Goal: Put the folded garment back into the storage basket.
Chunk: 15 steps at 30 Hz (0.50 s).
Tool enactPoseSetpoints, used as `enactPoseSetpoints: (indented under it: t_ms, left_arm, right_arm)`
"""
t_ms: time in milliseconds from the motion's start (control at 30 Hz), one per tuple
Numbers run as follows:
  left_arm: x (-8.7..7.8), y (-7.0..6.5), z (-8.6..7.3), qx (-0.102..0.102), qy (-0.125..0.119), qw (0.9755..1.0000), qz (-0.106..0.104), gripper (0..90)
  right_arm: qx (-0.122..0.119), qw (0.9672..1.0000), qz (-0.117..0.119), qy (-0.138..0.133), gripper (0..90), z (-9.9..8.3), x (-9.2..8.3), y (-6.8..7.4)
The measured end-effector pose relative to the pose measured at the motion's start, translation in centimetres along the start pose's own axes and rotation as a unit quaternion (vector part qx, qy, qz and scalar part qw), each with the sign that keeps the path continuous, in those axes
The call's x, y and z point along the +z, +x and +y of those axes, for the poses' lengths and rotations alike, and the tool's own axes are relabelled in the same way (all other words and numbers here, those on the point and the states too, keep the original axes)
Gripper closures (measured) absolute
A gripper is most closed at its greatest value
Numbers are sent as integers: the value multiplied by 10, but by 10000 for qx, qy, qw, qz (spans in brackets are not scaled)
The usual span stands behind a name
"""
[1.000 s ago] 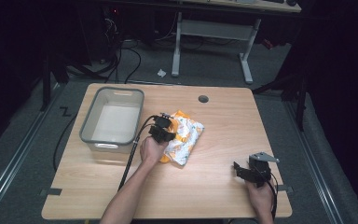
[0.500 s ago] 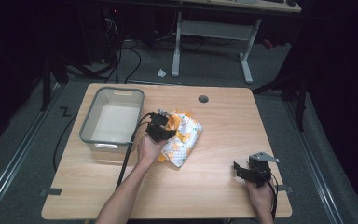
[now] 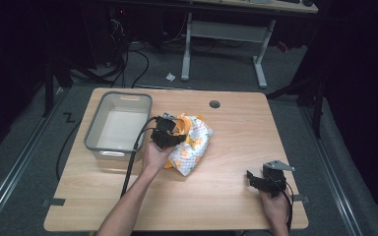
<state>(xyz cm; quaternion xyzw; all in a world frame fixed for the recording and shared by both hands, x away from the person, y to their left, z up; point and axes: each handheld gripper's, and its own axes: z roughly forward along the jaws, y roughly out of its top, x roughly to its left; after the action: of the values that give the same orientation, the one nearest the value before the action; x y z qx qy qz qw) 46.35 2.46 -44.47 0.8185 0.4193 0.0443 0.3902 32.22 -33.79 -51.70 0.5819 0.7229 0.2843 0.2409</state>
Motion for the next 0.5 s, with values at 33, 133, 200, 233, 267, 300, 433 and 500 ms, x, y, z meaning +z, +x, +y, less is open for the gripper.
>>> enactPoseSetpoints:
  t_ms: [33, 133, 200, 233, 267, 300, 433, 500]
  left_arm:
    - [-2, 0, 0, -2, -27, 10000, -3, 751]
    - [-8, -2, 0, 27, -94, 10000, -10, 751]
    - [-13, -3, 0, 54, -139, 9999, -17, 751]
    - [-15, -3, 0, 56, -157, 9999, -24, 751]
    - [-16, -4, 0, 66, -162, 9998, -31, 751]
    - [-18, -5, 0, 78, -155, 9998, -37, 751]
    - [-24, -7, -1, 82, -134, 9999, -63, 752]
    - [-27, -8, -1, 101, -157, 9998, -60, 753]
  right_arm:
    - [0, 10000, 0, 0, 292, 0, 0, 0]
    - [1, 10000, 0, 0, 292, 0, 0, 0]
    - [1, 10000, 0, 0, 292, 0, 0, 0]
    - [-1, 10000, -2, 0, 292, 0, 0, 0]
    - [11, 10000, -1, 3, 292, 0, 0, 0]
    - [0, 10000, 0, 0, 292, 0, 0, 0]
    - [11, 10000, -1, 2, 292, 0, 0, 0]
    - [2, 10000, 1, -2, 292, 0, 0, 0]
